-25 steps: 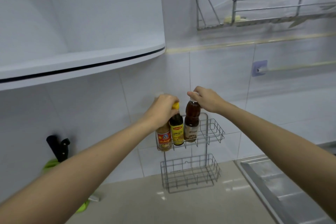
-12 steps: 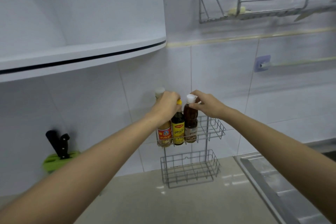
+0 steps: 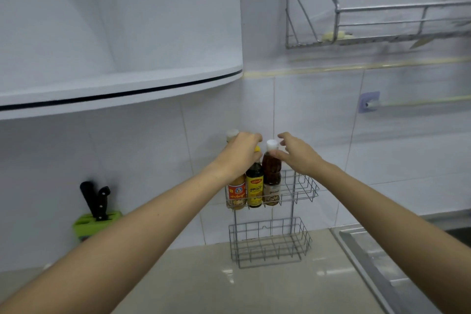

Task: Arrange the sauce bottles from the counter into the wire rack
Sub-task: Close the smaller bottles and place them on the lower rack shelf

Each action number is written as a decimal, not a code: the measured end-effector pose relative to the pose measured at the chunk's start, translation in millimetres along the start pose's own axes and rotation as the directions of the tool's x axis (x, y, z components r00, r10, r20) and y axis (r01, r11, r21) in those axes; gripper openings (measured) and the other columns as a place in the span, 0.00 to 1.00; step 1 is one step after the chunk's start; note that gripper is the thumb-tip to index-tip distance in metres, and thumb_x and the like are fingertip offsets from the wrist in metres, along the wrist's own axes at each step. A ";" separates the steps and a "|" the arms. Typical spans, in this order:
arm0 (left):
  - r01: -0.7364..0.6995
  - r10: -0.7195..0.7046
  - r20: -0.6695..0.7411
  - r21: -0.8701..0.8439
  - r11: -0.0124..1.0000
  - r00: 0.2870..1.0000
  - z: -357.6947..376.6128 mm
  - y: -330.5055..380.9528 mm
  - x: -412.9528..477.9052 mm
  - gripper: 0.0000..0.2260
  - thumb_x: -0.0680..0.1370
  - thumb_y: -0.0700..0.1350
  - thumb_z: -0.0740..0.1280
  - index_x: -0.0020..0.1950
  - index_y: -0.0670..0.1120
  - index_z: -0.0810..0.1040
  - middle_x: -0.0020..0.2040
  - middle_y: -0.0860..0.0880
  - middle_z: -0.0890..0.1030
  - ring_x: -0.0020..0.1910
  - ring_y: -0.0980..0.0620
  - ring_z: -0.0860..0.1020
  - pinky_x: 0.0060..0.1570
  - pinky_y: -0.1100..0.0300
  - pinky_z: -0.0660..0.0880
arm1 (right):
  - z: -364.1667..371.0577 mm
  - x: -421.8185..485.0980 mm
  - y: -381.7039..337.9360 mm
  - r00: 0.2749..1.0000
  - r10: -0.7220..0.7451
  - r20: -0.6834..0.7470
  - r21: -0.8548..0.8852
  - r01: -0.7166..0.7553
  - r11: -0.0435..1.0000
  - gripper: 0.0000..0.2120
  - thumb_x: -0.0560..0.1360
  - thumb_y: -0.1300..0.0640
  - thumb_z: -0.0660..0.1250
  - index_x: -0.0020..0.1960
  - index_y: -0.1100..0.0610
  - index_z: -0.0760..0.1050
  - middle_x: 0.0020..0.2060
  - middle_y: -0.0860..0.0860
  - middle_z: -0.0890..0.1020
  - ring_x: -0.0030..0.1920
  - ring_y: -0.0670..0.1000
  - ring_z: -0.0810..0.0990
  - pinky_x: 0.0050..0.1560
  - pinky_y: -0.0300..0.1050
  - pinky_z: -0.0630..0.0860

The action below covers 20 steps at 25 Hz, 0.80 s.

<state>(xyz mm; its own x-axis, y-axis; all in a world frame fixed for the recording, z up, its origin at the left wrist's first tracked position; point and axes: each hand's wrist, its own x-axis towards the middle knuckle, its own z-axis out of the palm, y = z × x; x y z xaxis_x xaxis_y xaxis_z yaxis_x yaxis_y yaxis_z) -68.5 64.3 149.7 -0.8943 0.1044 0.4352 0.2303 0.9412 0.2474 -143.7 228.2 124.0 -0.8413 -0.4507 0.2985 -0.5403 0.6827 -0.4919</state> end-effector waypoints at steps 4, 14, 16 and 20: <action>-0.122 0.133 0.089 -0.115 0.986 0.987 -25.5 5.0 -58.5 0.06 0.75 0.42 0.69 0.51 0.43 0.81 0.48 0.46 0.85 0.46 0.50 0.82 0.45 0.57 0.79 | 2.2 -56.5 -20.4 0.952 -0.139 -0.274 0.001 0.144 0.990 0.13 0.76 0.49 0.65 0.57 0.55 0.72 0.50 0.51 0.79 0.50 0.52 0.79 0.50 0.49 0.76; 0.300 0.010 0.481 -0.562 0.771 0.876 -20.1 -73.9 -277.6 0.06 0.77 0.37 0.67 0.51 0.37 0.80 0.47 0.42 0.84 0.43 0.54 0.81 0.47 0.63 0.78 | 128.8 -197.2 -131.9 0.850 -0.382 0.362 -0.001 0.410 0.912 0.07 0.76 0.50 0.62 0.46 0.50 0.78 0.37 0.45 0.83 0.40 0.45 0.79 0.42 0.49 0.77; 0.396 -0.150 0.411 -0.617 0.680 0.899 -22.0 -100.6 -307.9 0.06 0.77 0.35 0.65 0.51 0.36 0.80 0.46 0.43 0.83 0.44 0.51 0.81 0.46 0.63 0.76 | 146.1 -211.3 -157.0 0.838 -0.393 0.379 0.046 0.407 0.912 0.07 0.76 0.50 0.62 0.46 0.50 0.77 0.38 0.45 0.82 0.40 0.45 0.79 0.43 0.48 0.76; 0.576 -0.425 0.390 -0.511 0.638 0.817 -6.8 -149.9 -387.5 0.16 0.72 0.24 0.57 0.53 0.35 0.78 0.49 0.43 0.81 0.47 0.47 0.80 0.47 0.61 0.76 | 189.1 -240.8 -204.3 0.790 -0.451 0.416 0.090 0.457 0.885 0.12 0.76 0.45 0.61 0.55 0.49 0.74 0.45 0.44 0.79 0.44 0.47 0.78 0.44 0.43 0.73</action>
<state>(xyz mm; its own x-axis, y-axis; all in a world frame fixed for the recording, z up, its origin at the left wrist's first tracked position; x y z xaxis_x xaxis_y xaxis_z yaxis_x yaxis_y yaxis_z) 246.1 -119.5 -50.1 -0.9780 -0.1893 -0.0873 -0.1720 0.4965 0.8508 172.6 88.6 -2.1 -0.4135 -0.9029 0.1174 -0.8612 0.3460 -0.3722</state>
